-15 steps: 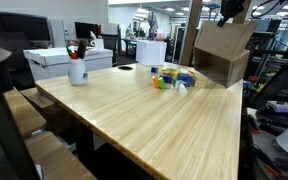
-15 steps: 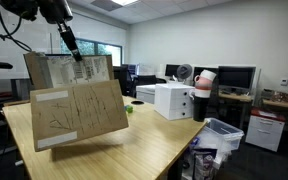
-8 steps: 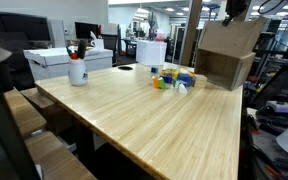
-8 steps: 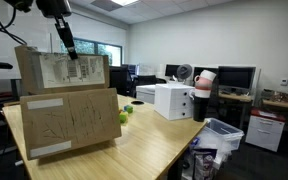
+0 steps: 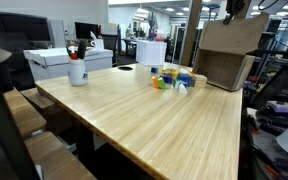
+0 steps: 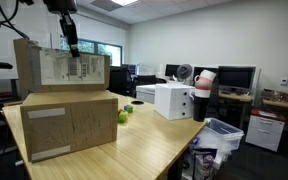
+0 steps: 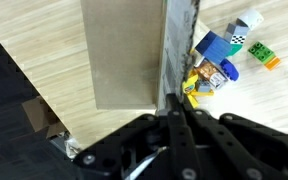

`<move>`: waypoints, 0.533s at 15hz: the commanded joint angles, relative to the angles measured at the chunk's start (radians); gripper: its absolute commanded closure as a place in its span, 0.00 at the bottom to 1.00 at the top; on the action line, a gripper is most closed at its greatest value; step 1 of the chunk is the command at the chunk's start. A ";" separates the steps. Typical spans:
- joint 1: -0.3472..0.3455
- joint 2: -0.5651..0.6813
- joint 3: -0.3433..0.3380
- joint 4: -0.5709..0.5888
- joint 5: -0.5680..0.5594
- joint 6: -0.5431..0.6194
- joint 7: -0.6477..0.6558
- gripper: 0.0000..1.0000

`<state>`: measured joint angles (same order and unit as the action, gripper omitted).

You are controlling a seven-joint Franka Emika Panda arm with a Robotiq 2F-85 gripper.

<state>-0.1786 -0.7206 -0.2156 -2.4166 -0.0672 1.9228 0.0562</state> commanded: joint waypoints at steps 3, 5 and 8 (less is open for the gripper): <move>0.012 0.043 0.014 0.067 0.014 -0.060 -0.052 0.99; 0.018 0.048 0.019 0.071 0.012 -0.066 -0.053 0.99; 0.024 0.038 0.026 0.071 0.014 -0.075 -0.055 0.99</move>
<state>-0.1561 -0.6908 -0.1998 -2.3697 -0.0672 1.8794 0.0407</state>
